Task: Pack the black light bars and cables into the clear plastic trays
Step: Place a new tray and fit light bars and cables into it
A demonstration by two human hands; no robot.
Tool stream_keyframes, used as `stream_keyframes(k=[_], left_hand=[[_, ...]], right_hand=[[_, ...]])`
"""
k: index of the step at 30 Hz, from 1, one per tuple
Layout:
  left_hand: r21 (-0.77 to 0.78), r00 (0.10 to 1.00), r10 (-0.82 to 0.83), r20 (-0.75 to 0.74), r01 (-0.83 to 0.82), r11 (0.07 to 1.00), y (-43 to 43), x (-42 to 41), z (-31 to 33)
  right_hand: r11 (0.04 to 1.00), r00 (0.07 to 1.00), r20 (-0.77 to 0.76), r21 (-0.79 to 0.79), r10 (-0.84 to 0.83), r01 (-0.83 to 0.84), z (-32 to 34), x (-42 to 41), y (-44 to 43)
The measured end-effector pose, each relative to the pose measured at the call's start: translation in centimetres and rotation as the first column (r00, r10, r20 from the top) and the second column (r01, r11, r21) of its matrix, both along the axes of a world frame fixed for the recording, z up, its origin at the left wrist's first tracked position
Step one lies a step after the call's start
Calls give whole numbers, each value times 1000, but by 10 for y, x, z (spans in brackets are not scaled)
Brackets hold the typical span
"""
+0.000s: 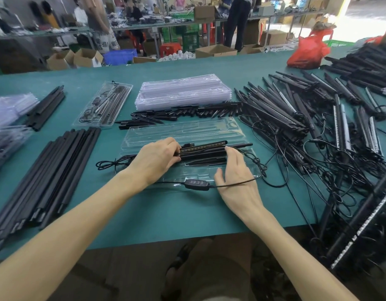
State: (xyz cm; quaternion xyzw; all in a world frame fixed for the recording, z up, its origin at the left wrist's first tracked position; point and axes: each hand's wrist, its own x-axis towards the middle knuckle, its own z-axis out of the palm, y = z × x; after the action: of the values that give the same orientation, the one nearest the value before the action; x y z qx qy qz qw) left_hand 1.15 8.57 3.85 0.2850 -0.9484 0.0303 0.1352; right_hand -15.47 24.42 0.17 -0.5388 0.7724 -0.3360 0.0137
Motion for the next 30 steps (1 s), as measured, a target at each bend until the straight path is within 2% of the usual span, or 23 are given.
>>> stream_keyframes(k=[4, 8, 16, 25, 30], left_hand=[[55, 997, 69, 44, -71, 996, -1, -3, 4], [19, 993, 81, 83, -83, 996, -2, -7, 6], [154, 995, 93, 29, -96, 983, -2, 7, 11], [244, 995, 46, -88, -23, 970, -4, 18, -1], [171, 996, -34, -81, 47, 984, -4, 19, -1]], right_hand=[[1000, 1000, 0, 8, -5, 5, 0, 0, 0], [1000, 1000, 3, 8, -15, 15, 1, 2, 0], [1000, 998, 60, -13, -14, 15, 2, 2, 1], [1000, 1000, -18, 14, -13, 14, -2, 1, -2], [1000, 999, -35, 19, -13, 14, -5, 1, -2]])
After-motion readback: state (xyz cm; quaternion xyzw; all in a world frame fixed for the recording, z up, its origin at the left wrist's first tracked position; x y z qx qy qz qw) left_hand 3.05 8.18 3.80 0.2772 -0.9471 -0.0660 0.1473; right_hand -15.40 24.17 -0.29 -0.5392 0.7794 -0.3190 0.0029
